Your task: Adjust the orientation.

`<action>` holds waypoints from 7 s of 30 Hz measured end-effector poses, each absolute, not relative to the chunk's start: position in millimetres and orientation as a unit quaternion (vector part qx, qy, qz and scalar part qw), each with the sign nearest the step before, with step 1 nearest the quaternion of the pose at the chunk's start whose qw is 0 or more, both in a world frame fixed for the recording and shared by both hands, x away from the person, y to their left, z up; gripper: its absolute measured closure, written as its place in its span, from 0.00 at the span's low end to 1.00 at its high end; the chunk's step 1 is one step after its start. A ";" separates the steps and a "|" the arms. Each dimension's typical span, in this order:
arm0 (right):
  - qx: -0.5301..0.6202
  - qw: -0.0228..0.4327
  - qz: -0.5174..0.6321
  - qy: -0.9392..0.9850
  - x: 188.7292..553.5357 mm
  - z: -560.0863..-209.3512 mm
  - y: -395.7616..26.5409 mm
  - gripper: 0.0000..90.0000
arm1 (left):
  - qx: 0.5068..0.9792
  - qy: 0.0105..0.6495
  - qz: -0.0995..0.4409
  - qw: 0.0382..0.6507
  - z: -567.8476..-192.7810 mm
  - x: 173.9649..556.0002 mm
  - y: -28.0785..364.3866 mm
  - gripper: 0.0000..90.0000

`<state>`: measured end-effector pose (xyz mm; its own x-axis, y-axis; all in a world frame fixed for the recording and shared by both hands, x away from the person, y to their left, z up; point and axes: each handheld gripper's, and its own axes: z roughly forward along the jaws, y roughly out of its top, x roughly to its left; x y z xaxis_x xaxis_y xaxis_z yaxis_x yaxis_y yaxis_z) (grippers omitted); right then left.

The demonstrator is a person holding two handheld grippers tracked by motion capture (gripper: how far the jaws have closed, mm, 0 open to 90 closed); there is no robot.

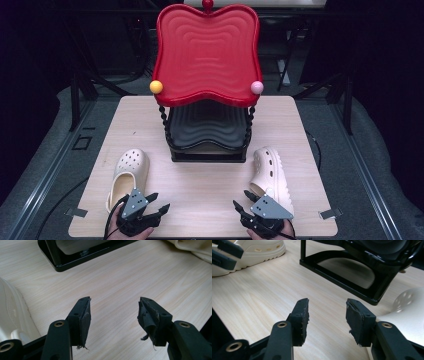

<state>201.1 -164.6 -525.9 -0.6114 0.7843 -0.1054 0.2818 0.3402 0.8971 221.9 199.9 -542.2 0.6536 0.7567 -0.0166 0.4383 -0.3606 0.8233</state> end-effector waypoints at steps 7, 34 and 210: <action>0.339 0.273 0.459 0.774 199.2 -526.7 -162.8 0.59 | 0.782 0.387 0.211 0.441 -528.1 214.9 217.1 0.49; 0.355 0.265 0.466 0.766 200.0 -524.7 -166.3 0.59 | 0.718 0.494 0.299 0.389 -514.1 243.0 309.1 0.66; 0.660 0.261 0.359 0.605 240.0 -541.4 -345.2 1.00 | 0.734 0.458 0.217 0.452 -539.9 253.3 236.7 0.45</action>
<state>240.0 -345.2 -541.4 0.0092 0.9874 0.1579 0.6117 -0.1305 0.7803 253.3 236.7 -539.9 0.4851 0.8693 -0.0948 0.4764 -0.1719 0.8623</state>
